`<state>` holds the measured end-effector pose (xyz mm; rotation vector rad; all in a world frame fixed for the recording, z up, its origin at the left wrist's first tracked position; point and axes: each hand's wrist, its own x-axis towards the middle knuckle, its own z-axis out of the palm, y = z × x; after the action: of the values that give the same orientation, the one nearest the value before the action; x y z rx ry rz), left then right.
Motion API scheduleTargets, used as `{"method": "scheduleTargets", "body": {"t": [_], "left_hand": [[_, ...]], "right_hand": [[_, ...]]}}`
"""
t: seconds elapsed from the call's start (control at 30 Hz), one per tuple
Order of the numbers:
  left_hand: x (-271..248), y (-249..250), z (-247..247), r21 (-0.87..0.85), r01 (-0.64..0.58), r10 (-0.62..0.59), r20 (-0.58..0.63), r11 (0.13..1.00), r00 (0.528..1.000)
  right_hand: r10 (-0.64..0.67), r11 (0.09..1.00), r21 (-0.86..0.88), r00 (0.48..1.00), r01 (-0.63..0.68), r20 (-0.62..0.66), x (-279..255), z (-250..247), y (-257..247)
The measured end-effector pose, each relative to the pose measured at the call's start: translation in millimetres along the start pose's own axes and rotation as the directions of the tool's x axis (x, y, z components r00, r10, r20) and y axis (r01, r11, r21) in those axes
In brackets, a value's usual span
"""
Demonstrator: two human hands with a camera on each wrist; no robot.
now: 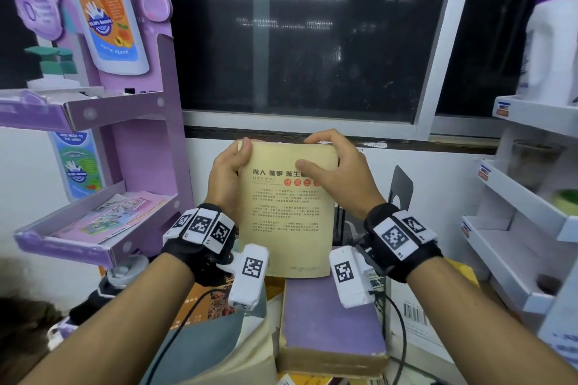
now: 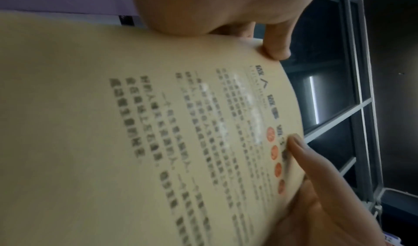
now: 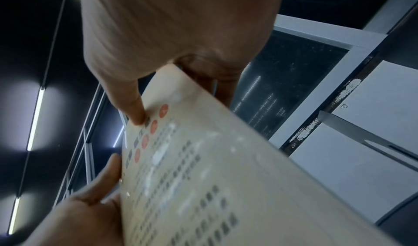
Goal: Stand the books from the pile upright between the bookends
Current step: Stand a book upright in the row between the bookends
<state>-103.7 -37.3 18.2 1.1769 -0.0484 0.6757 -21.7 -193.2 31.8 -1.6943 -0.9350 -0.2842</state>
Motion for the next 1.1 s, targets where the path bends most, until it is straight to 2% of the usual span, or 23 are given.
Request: {"method": "scheduleTargets", "body": {"t": [0.1, 0.27, 0.43, 0.57, 0.7, 0.87, 1.1], "left_hand": [[0, 0, 1, -0.051, 0.039, -0.038, 0.031, 0.998, 0.999], [9, -6, -2, -0.002, 0.049, -0.048, 0.053, 0.999, 0.997], [15, -8, -1, 0.081, 0.045, -0.053, 0.109, 0.996, 0.993], [21, -11, -2, 0.279, 0.017, -0.051, 0.117, 0.96, 0.992], [25, -12, -2, 0.396, -0.006, -0.037, 0.1, 0.918, 0.994], [29, -14, -2, 0.415, -0.044, 0.027, 0.047, 0.909, 0.999], [35, -12, -1, 0.453, -0.047, 0.008, 0.088, 0.89, 0.996]], "right_hand": [[-0.009, 0.999, 0.035, 0.999, 0.008, 0.034, 0, -6, -4], [0.041, 0.995, 0.081, 0.975, -0.06, 0.218, 1, -16, -10], [0.132, 0.991, -0.062, 0.905, -0.117, 0.405, 6, -28, -22], [0.211, 0.972, -0.193, 0.849, -0.131, 0.485, 8, -32, -36], [0.238, 0.951, -0.294, 0.844, -0.1, 0.482, 7, -27, -48], [0.191, 0.907, -0.42, 0.905, -0.015, 0.381, 5, -16, -54], [0.162, 0.902, -0.43, 0.949, -0.031, 0.271, 5, -22, -53]]}}
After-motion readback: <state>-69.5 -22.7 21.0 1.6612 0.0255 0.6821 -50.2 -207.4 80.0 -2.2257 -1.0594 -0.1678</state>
